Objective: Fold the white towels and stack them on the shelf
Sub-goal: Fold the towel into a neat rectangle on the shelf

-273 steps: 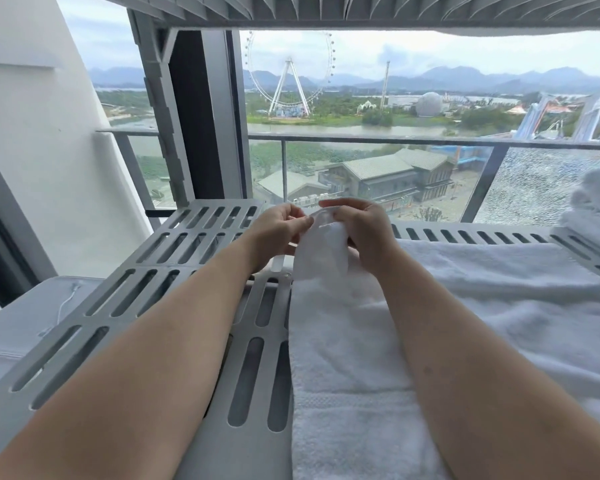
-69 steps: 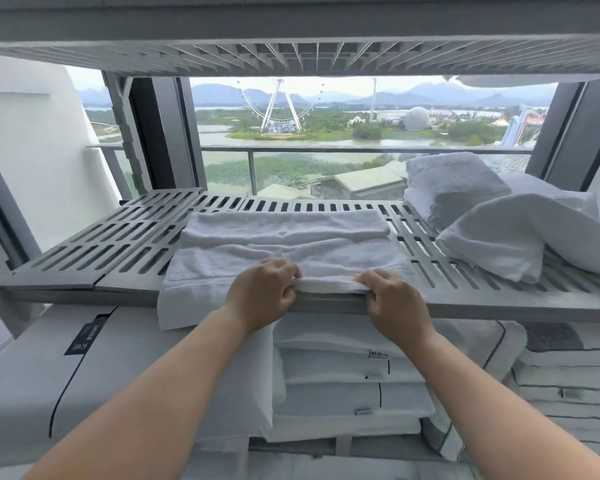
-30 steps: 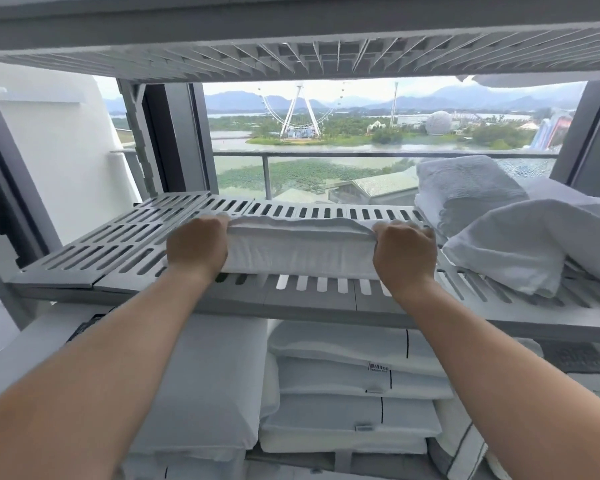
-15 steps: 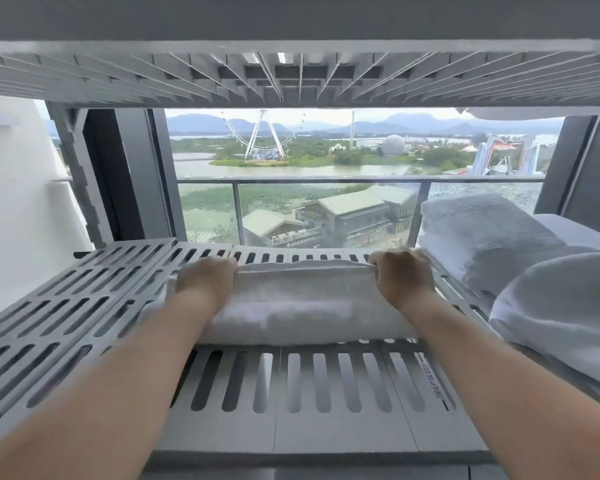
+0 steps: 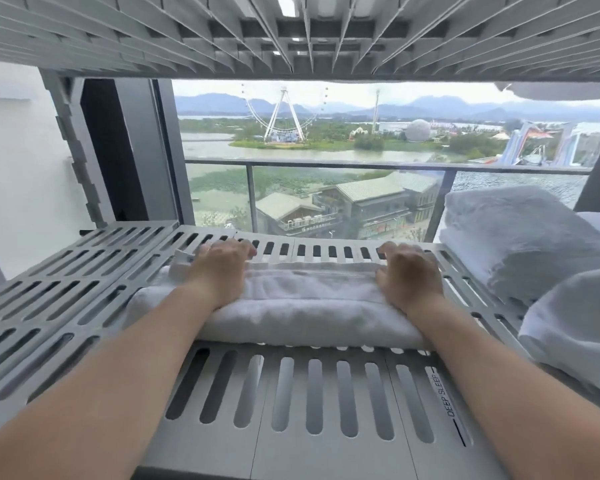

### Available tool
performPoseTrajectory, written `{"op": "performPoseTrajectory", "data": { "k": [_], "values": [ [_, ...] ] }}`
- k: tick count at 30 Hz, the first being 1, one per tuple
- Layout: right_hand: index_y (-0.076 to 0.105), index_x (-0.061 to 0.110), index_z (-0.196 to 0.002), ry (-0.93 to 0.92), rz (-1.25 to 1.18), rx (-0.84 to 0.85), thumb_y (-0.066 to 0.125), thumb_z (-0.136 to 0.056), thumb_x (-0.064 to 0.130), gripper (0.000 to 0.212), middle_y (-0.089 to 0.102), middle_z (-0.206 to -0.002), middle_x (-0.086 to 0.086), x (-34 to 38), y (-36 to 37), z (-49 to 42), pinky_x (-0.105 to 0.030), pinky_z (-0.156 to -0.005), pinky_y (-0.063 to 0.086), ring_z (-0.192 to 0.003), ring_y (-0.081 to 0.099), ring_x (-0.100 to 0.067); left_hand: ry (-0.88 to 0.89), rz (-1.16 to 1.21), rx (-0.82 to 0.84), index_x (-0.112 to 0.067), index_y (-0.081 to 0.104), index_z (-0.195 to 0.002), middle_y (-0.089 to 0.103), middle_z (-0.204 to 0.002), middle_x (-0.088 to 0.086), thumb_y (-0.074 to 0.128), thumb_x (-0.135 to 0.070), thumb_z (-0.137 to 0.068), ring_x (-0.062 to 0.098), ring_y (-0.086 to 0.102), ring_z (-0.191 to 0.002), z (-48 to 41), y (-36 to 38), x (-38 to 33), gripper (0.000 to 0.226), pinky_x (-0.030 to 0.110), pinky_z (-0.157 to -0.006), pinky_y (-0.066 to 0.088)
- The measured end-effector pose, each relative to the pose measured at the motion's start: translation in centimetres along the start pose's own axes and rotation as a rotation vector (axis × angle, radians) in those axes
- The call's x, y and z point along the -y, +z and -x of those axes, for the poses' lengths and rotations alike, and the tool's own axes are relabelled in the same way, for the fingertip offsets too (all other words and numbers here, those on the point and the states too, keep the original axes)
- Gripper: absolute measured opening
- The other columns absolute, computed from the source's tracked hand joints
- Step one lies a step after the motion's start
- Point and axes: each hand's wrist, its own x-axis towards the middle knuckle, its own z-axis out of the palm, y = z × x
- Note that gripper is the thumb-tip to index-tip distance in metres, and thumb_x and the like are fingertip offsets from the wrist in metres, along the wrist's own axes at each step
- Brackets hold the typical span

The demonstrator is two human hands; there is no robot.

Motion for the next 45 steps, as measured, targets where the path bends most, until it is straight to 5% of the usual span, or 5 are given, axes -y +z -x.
{"op": "performPoseTrajectory", "data": {
  "k": [6,22,30,38,45],
  "values": [
    [0.072,0.017,-0.089,-0.305,-0.114,-0.117,0.062,-0.087,0.02,0.011,0.072,-0.086,-0.003,1.6,-0.1,0.7,-0.036,-0.084,0.05,-0.087,0.065,-0.026,0.123,0.187,0.088,-0.027,0.067,-0.107,0.065,-0.114,-0.006,0.056,-0.028,-0.098,0.014,0.06,-0.102,-0.8,0.7,-4.9,0.015,0.038,-0.094,0.052],
    [0.063,0.021,-0.097,-0.038,-0.096,0.125,0.056,-0.092,0.054,0.034,0.06,-0.11,-0.006,-0.5,0.8,-0.1,-0.042,-0.098,0.042,-0.111,0.054,-0.028,-0.011,0.168,0.054,-0.027,0.057,-0.106,0.069,-0.1,-0.005,0.051,-0.026,-0.101,0.019,0.063,-0.095,-0.8,1.7,-6.2,0.008,0.04,-0.08,0.055],
    [0.068,0.022,-0.106,0.031,-0.238,0.437,0.037,-0.098,0.061,0.05,0.067,-0.119,-0.007,-2.8,0.9,-0.7,-0.044,-0.102,0.042,-0.123,0.05,-0.029,0.157,0.276,0.099,-0.028,0.07,-0.116,0.059,-0.129,-0.004,0.051,-0.045,-0.099,0.019,0.057,-0.118,-0.8,0.9,-12.5,0.03,0.042,-0.103,0.045],
    [0.069,0.019,-0.107,0.037,-0.259,0.24,0.057,-0.086,0.064,0.051,0.07,-0.108,-0.008,-3.4,0.5,-0.5,-0.036,-0.089,0.048,-0.108,0.061,-0.027,0.146,0.071,0.36,-0.044,0.017,-0.157,0.01,-0.168,0.002,0.019,-0.069,-0.097,0.025,0.006,-0.154,0.0,3.4,-14.9,0.064,0.053,-0.123,-0.001],
    [0.062,0.003,-0.125,0.309,-0.205,0.399,0.043,-0.081,0.083,0.093,0.053,-0.136,-0.02,-5.0,1.1,-1.0,-0.041,-0.104,0.041,-0.128,0.046,-0.035,0.077,0.049,0.274,-0.045,0.017,-0.156,0.004,-0.168,0.005,0.02,-0.07,-0.096,0.024,0.0,-0.155,0.4,3.9,-15.0,0.065,0.054,-0.123,-0.004]
  ]
}}
